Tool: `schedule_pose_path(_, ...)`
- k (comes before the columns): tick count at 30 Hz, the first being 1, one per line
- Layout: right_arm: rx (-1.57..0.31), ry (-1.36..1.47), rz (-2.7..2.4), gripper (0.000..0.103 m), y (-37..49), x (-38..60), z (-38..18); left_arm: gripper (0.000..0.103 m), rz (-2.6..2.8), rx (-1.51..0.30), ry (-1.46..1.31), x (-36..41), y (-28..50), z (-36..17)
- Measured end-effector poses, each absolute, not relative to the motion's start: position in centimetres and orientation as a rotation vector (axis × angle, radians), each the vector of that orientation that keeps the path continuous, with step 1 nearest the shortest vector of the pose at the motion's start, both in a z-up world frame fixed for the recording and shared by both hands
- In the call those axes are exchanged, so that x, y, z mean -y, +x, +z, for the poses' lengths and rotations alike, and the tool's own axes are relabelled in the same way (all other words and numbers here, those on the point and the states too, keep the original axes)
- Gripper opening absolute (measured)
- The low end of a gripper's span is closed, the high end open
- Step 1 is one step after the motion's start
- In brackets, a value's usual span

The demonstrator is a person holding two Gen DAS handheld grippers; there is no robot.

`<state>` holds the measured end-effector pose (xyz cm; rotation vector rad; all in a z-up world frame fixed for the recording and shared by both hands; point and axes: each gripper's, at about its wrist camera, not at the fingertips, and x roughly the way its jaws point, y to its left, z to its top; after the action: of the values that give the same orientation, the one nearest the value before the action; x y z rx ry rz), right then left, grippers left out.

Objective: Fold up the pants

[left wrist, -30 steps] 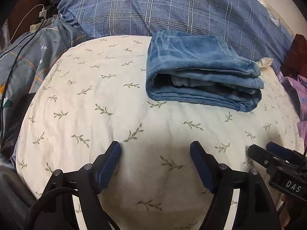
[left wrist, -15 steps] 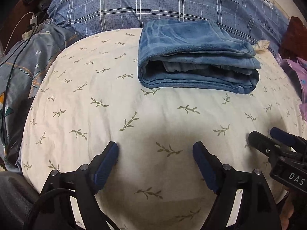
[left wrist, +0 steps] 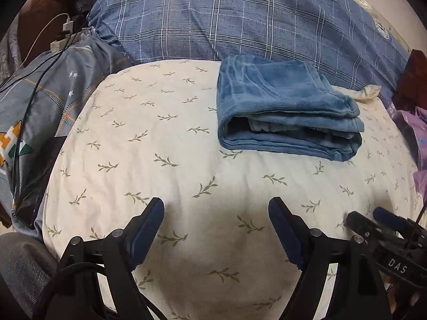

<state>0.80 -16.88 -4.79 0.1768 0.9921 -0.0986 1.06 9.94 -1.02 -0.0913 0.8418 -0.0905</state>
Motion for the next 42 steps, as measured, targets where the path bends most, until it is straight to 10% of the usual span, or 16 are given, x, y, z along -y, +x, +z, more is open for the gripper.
schedule_pose_path(42,-0.908,0.152,-0.177,0.08,-2.5,15.3,1.4,0.081,-0.1,-0.676,-0.044,-10.0,-2.6,2.6)
